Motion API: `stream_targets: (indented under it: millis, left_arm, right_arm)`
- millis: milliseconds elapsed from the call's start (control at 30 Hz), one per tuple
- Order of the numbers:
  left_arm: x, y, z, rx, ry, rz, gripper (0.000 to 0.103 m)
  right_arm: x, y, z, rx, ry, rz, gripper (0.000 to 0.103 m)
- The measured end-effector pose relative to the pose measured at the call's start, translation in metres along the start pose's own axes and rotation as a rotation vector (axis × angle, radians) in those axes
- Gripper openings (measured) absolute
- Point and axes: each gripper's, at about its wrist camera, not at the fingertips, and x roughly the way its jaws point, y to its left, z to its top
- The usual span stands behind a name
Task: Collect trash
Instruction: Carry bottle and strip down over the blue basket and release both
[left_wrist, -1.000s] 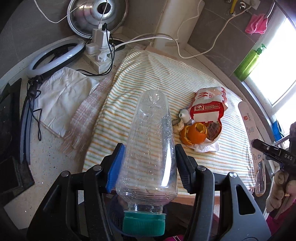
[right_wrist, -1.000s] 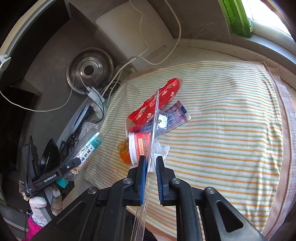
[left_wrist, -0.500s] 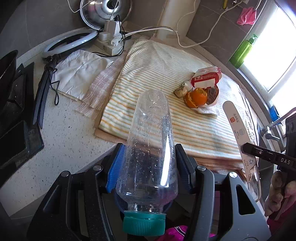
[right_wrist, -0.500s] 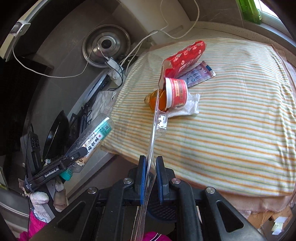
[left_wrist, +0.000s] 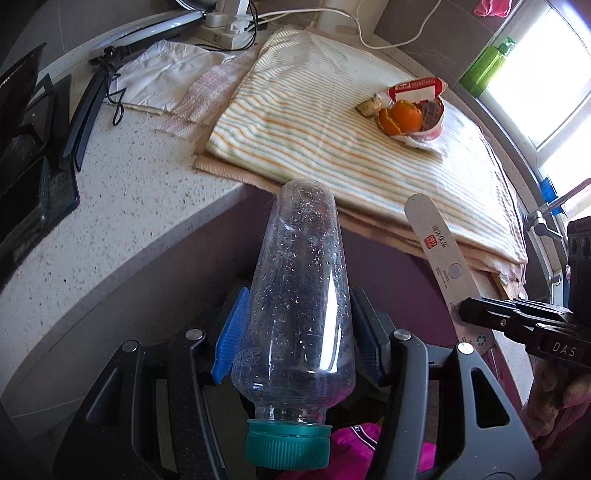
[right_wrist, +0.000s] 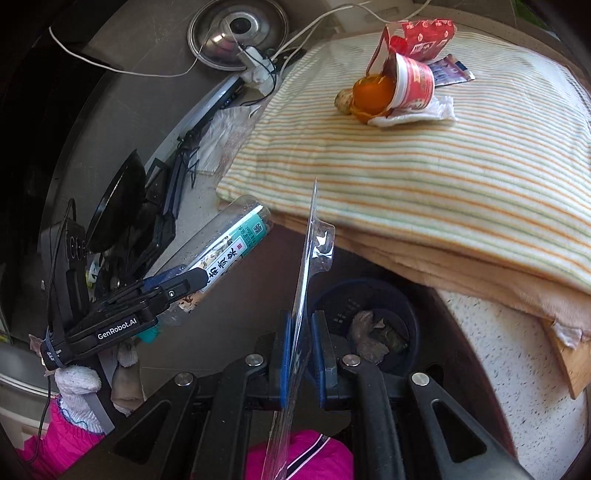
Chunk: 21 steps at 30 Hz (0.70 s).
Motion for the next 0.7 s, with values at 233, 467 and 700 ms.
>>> stream_targets:
  millis: [233,467,700]
  left_arm:
    - [0.027,0.002,-0.027,0.012,0.082,0.009,0.056]
    - [0.055,0.006,-0.050,0.021,0.158,0.028,0.056]
    - [0.080,0.010,-0.064,0.015,0.221,0.034,0.056]
  right_arm:
    - [0.034,-0.006,-0.026,0.017,0.088,-0.024,0.009]
    - [0.065,-0.018,-0.044,0.036,0.159,-0.056,0.009]
    - [0.090,-0.027,-0.051,0.034,0.208,-0.097,0.009]
